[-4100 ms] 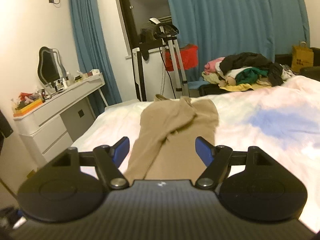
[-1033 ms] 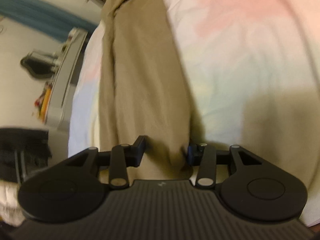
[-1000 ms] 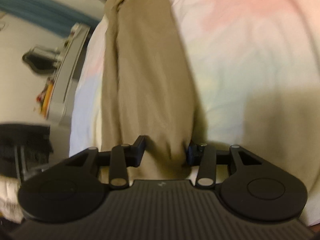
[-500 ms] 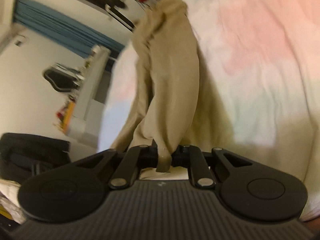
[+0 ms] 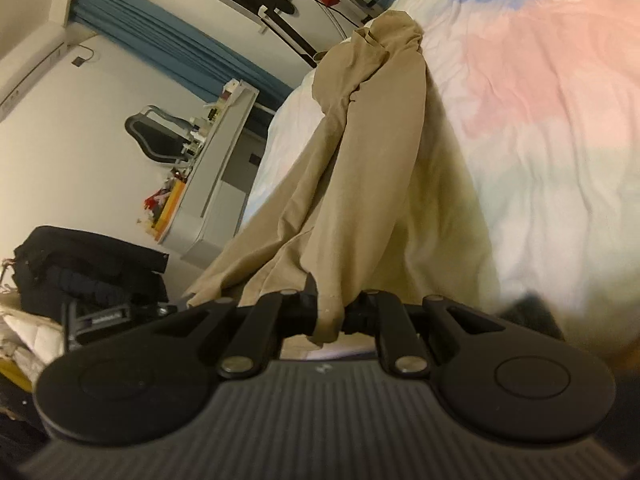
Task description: Fold clothes
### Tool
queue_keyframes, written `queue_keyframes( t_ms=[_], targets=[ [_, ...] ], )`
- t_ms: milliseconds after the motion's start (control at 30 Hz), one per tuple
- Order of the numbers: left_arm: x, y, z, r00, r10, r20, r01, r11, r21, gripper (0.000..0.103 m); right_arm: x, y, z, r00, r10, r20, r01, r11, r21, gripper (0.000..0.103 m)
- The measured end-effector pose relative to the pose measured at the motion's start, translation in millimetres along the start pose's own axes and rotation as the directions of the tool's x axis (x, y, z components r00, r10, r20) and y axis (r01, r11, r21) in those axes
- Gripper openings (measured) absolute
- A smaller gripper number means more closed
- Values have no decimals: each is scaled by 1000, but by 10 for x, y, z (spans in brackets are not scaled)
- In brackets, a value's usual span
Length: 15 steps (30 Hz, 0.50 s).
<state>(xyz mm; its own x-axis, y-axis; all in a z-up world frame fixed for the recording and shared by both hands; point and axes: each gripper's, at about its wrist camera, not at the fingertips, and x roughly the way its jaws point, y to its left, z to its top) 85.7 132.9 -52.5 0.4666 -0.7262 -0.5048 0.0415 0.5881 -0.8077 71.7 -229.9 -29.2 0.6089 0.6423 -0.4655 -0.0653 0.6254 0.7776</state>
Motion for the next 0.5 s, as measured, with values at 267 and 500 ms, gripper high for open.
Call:
queue_keyframes(
  t_ms=[267,500],
  targets=[
    [-181,92,373,999,-14,44,14,1000,-10,4,15,122,305,997,-25,75,24,1000,15,12],
    [434,-143,1423,979,124,162,-143,983,113,5,917,153,1301,985,-124,116,126,992,-9,13]
  ],
)
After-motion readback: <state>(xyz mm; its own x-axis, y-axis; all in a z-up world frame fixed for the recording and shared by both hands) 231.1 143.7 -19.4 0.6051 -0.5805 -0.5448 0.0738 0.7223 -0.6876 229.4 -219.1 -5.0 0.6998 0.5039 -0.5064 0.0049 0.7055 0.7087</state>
